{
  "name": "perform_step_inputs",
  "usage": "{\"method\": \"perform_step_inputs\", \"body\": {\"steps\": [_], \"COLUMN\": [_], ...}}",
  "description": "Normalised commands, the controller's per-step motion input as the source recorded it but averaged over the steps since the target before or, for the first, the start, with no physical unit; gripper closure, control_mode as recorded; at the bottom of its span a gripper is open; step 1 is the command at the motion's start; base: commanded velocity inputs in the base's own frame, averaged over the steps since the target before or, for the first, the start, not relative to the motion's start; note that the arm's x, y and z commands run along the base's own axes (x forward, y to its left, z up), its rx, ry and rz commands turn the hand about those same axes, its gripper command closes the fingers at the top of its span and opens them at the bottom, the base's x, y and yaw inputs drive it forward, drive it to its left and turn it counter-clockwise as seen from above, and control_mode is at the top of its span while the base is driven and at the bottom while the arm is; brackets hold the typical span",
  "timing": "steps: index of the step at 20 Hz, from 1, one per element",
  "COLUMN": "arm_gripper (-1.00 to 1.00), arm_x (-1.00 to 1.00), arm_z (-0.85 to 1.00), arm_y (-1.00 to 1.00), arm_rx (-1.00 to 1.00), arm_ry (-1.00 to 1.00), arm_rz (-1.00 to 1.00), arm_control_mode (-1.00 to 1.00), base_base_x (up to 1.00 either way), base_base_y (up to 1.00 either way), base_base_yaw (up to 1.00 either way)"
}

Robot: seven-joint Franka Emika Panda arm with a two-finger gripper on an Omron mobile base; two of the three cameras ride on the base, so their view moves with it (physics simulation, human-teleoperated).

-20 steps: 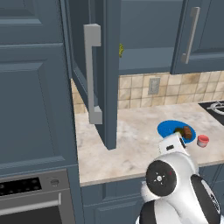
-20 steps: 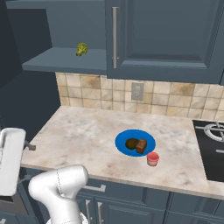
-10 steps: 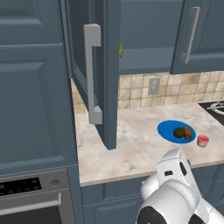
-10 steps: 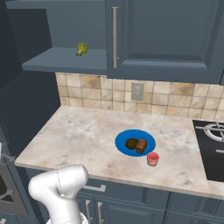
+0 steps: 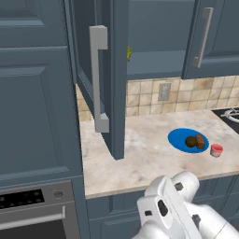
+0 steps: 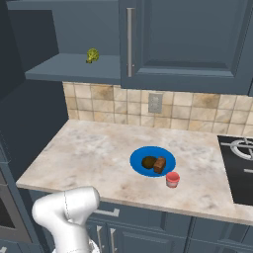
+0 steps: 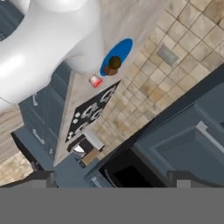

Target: Pick the avocado and bread from the counter and place them on the plate. Then pick the jam from the cabinet and place it next to the plate. Lastly close the cabinet door.

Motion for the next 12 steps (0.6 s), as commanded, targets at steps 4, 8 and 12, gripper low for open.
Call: {"method": "perform_step_inputs", "body": {"steps": [4, 8, 12], "arm_gripper": [-1.0, -1.0, -1.0], "arm_x": [0.0, 0.0, 0.0], "arm_z": [0.0, 0.0, 0.0], "arm_y": [0.55, 0.51, 0.46], "arm_rx": [-0.18, -0.17, -0.15], "arm_ry": [-0.01, 0.0, 0.0], "arm_rz": [-0.02, -0.03, -0.03], "arm_control_mode": [-1.0, -1.0, -1.0], "base_base_x": [0.0, 0.0, 0.0], "base_base_y": [0.0, 0.0, 0.0], "base_base_yaw": [0.0, 0.0, 0.0]}}
